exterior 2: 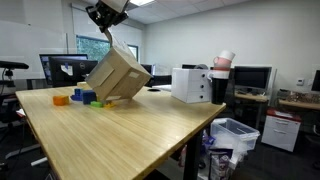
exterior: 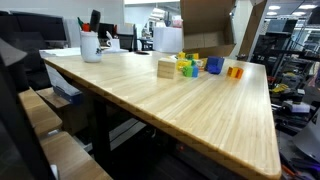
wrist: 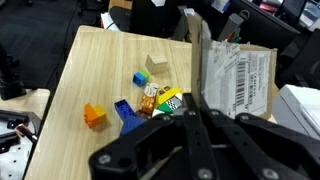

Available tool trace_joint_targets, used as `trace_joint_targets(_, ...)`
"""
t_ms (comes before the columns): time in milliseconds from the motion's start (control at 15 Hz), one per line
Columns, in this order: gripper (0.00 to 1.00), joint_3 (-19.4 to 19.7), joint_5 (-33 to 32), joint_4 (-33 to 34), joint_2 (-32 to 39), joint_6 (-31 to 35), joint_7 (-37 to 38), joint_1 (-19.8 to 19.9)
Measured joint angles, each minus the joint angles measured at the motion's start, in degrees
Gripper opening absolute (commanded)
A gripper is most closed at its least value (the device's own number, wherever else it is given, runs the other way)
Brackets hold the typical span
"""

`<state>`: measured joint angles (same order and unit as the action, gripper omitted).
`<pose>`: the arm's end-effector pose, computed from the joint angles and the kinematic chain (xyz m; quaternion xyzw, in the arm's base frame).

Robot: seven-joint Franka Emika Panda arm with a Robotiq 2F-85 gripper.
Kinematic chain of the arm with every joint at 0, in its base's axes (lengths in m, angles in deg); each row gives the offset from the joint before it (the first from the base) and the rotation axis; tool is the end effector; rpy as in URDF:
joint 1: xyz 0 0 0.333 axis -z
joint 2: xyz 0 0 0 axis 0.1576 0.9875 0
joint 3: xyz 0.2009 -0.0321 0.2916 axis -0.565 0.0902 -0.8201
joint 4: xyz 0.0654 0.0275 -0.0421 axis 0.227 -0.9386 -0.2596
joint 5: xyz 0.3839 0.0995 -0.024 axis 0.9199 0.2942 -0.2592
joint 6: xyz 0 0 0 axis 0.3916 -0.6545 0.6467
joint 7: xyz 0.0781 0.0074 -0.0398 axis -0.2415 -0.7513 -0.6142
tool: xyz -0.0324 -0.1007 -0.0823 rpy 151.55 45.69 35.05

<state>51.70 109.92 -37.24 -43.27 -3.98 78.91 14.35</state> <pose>0.3782 -0.2573 0.5928 -0.5880 0.6080 0.2638 0.4636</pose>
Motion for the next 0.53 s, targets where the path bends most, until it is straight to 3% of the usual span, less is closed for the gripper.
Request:
trace_joint_targets(67, 0.3, 0.2, 0.2, 0.0, 0.3, 0.0, 1.0, 0.2)
trace_joint_targets(133, 0.31, 0.4, 0.3, 0.0, 0.5, 0.0, 1.9, 0.4)
trace_joint_targets(533, 0.61, 1.1, -0.6, 0.0, 0.8, 4.5, 4.6, 1.9)
